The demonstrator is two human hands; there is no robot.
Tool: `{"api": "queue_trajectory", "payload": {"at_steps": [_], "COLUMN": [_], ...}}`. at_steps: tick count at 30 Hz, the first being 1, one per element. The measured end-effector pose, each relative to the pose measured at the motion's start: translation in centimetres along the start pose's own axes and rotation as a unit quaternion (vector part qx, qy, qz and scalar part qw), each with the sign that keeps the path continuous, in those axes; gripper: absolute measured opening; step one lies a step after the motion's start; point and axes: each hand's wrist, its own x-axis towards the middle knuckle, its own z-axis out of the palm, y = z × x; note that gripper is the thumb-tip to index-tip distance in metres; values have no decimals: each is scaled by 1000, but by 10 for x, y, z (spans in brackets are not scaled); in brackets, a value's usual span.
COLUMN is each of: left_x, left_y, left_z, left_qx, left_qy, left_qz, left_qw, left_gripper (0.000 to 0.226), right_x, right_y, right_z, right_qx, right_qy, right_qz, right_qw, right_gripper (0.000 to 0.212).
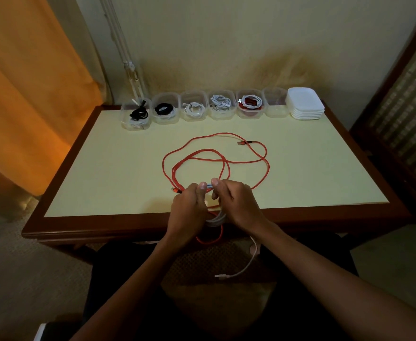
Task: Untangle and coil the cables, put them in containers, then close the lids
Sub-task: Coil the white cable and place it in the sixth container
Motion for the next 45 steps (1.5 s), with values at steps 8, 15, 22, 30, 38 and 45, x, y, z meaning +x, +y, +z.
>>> {"api": "queue_trajectory", "payload": {"at_steps": [8,15,22,30,38,45], "left_x": [6,-2,1,-10,-24,-20], "left_y": [-4,-4,-7,-13,-15,-23], "left_z": [-12,5,11,3,2,8], "left_qx": [-111,-164,-8,-186,-266,-108], "left_qy": [-29,-98,-40,-161,-150,37], "left_qz": [15,-20,11,-21,-79,-32], "left_qw": [993,981,999,969,949,993], "left_gripper": [44,58,39,46,54,43], "right_x": [-7,-22,-24,-13,-16,-42], "right_y": [20,-2,-27,-32,-39,-41], "right_z": [-24,-34,-43,-44,-36,-29], "right_qx": [7,104,232,415,503,143], "right_qy": [23,-25,-92,-139,-136,3], "right_qz": [-11,128,282,388,375,324], "right_qw": [1000,986,926,811,766,935], "right_gripper": [15,20,26,31,27,32]}}
